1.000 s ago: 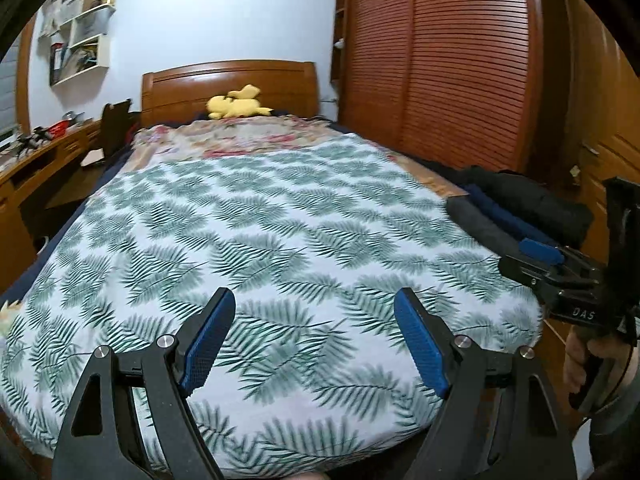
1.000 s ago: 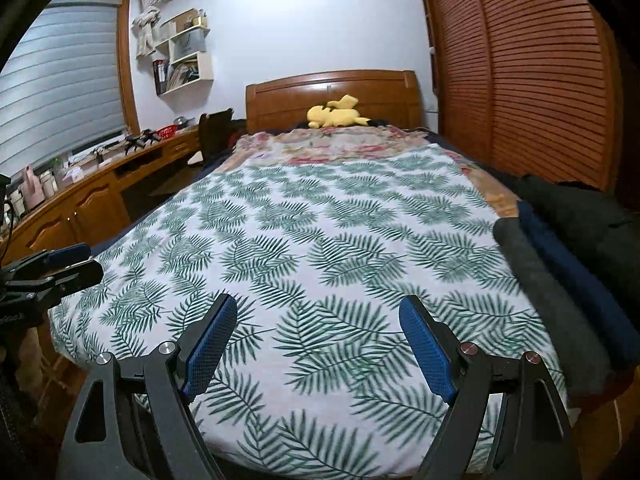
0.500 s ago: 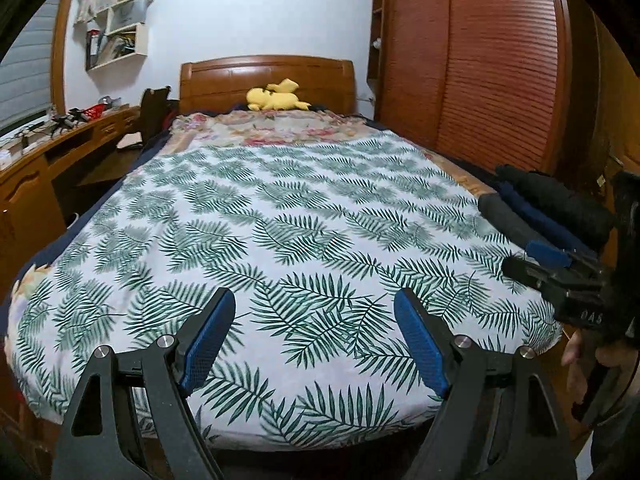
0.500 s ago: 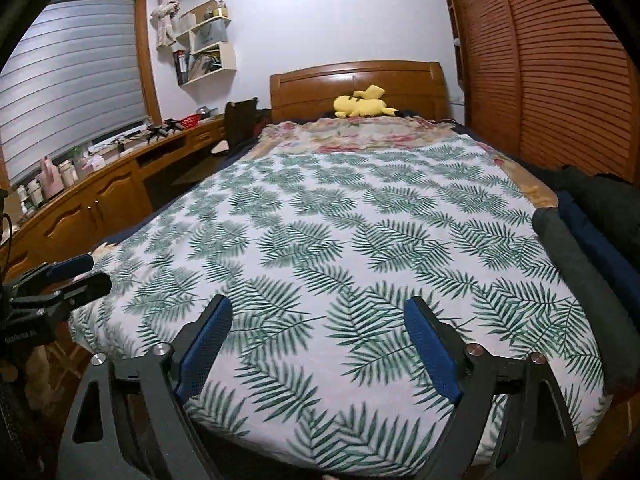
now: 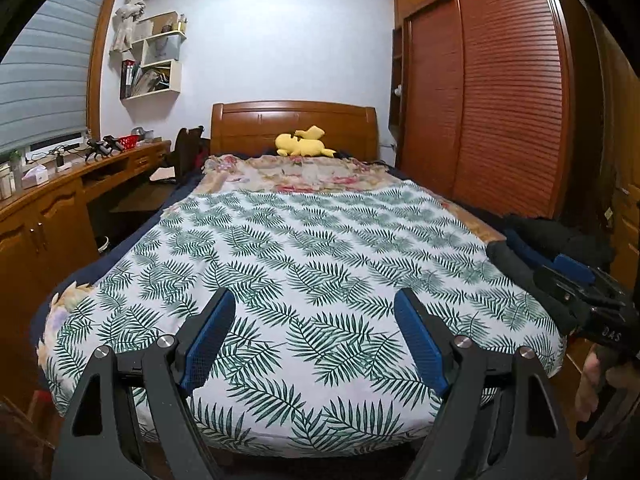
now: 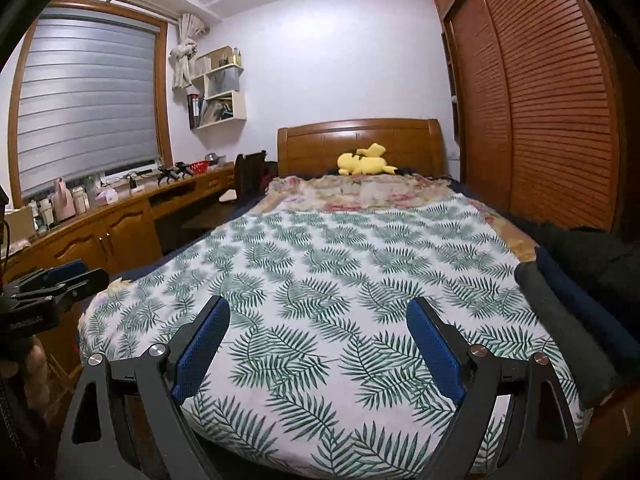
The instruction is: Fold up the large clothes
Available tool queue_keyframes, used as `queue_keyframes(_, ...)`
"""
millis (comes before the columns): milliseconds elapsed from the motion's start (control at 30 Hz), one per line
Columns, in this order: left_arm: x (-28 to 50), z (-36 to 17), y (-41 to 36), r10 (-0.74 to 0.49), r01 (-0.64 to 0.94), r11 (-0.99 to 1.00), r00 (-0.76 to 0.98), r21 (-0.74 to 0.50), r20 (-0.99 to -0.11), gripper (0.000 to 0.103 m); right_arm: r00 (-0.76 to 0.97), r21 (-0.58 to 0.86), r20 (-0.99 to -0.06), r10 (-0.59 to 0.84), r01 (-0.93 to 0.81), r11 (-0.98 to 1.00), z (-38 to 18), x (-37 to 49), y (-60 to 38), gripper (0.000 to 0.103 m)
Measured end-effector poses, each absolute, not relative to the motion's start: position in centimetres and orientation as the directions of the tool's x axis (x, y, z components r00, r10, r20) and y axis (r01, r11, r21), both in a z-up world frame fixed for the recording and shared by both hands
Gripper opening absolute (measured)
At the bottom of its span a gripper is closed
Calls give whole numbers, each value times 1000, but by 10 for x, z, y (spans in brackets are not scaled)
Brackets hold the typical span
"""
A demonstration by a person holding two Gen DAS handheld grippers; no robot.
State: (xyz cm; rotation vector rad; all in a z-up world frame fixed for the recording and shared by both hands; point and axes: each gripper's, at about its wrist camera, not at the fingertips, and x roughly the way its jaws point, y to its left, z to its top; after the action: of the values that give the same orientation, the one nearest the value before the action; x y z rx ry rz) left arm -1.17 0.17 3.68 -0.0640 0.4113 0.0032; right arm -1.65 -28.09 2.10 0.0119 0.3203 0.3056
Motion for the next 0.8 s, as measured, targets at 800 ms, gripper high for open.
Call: queue_keyframes(800,-15,40,-5,-4,-13,999,925,-43,-380,82,913,51,-291,287,-285,957,10,-25,-283,91)
